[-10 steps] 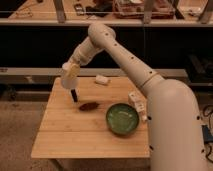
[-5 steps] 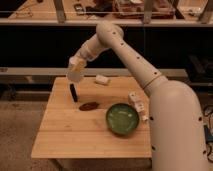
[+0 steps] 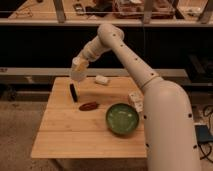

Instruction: Place the ceramic cup over the eraser

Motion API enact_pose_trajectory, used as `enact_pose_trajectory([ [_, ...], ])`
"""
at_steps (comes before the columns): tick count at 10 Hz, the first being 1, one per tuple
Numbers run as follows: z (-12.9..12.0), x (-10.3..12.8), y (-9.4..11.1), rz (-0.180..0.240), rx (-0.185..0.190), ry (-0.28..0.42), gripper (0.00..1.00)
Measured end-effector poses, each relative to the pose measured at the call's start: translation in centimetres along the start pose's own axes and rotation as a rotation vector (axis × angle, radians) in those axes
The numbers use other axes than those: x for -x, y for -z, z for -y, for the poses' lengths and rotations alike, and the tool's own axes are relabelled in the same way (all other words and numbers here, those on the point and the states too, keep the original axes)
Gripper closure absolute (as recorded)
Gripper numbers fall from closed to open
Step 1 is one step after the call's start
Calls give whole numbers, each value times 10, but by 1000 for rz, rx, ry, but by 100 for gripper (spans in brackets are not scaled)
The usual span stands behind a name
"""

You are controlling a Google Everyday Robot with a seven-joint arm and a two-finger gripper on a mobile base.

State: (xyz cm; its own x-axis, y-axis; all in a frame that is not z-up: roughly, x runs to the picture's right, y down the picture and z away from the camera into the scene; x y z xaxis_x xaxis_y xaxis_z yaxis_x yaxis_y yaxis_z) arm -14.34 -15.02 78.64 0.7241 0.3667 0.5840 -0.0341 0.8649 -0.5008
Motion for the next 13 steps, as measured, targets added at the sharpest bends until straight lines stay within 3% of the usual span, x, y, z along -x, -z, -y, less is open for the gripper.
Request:
enact_pose_trajectory([
  [4, -20, 9, -30, 20, 97, -27, 100],
  [8, -40, 2, -57, -10, 205, -46, 100],
  [11, -44, 3, -69, -13, 223, -41, 100],
  [12, -34, -5, -82, -35, 189, -19, 100],
  [13, -33, -6, -86, -35, 181, -11, 100],
])
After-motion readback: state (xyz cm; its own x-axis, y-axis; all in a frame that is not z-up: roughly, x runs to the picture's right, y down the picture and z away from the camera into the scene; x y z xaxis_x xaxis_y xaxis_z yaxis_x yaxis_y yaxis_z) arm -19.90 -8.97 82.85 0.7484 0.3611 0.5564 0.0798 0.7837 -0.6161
